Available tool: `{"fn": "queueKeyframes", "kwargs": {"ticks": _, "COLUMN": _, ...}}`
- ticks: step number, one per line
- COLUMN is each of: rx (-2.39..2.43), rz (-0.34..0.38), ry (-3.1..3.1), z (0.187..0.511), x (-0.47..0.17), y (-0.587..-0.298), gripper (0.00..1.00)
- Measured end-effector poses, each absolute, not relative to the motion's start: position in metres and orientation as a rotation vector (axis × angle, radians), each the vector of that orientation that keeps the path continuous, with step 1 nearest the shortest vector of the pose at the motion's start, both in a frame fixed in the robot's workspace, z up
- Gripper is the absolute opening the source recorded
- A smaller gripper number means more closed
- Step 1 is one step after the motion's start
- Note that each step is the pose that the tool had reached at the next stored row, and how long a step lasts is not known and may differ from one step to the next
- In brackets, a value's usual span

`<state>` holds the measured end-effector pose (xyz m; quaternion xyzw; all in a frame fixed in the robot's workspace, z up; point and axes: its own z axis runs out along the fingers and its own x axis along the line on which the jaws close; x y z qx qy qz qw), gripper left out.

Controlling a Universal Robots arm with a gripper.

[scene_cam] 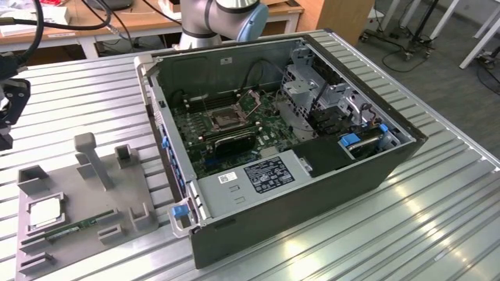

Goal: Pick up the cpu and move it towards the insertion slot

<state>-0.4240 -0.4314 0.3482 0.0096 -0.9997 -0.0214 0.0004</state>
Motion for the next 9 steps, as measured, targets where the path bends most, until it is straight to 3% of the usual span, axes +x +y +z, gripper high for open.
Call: {"fn": "queueKeyframes", "kwargs": {"ticks": 9, "rx": 0.030, "rz": -0.067, "ry": -3.140, "z": 0.3441, "x": -0.4240, "y": -0.4314, "gripper": 0.11}}
